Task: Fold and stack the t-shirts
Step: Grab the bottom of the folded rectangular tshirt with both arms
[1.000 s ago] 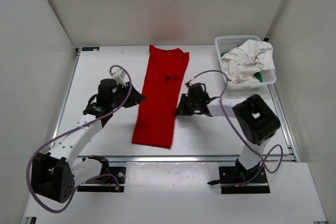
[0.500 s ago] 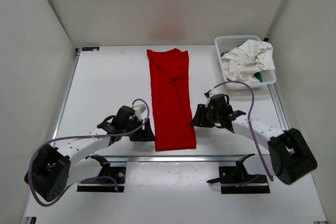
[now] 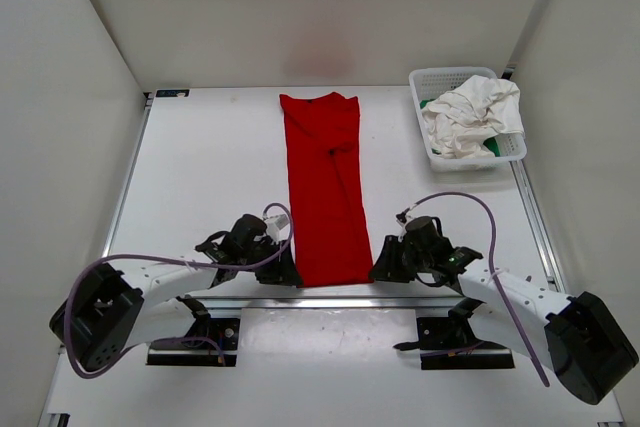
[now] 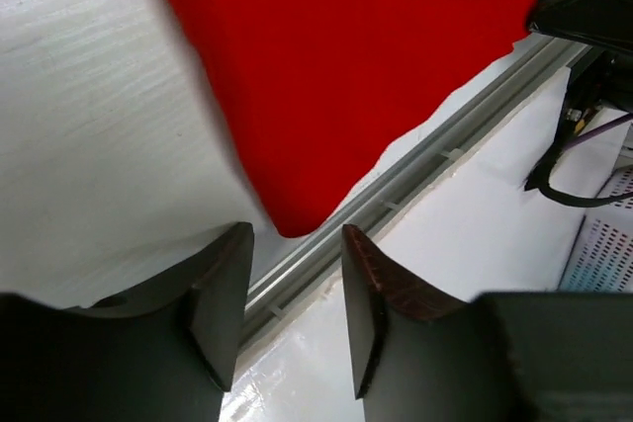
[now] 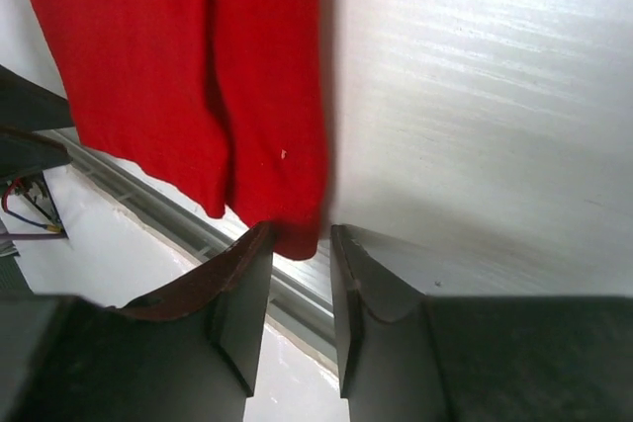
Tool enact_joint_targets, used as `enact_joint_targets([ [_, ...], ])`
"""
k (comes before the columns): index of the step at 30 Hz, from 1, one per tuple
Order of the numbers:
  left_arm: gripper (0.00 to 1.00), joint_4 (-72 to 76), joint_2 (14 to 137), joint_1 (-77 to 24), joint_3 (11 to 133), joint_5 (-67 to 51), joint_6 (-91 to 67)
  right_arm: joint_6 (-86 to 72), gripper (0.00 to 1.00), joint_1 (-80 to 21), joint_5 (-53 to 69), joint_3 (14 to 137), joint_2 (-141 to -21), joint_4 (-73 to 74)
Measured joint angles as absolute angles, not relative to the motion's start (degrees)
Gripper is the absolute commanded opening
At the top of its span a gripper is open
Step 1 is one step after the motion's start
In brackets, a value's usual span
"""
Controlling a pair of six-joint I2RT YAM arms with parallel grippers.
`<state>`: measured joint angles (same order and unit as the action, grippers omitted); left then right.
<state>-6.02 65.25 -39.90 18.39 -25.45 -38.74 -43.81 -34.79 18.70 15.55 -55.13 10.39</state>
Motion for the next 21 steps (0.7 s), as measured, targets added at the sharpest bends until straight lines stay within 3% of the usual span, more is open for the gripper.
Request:
enact_joint_targets([
  [3, 0.47, -4.32, 66.3, -40.1, 18.15, -24.99, -39.92, -43.99, 0.23, -34.81, 19.0, 15.33, -55.16, 10.48],
  [9, 0.28, -1.89, 69.21, -41.19, 18.28, -24.36, -41.43, -44.97, 0.12, -34.83, 20.23, 14.13, -55.31, 8.88],
  [15, 0.0, -0.89, 70.43, -41.91, 18.44, -23.27, -42.22, -45.19, 0.0, -35.27, 20.16, 13.91, -55.86, 8.29],
  [21, 0.0, -3.99, 65.69, -40.29, 17.28, -22.9, -41.3, -45.76, 0.01, -37.15, 19.42, 13.52, -53.82, 9.78],
])
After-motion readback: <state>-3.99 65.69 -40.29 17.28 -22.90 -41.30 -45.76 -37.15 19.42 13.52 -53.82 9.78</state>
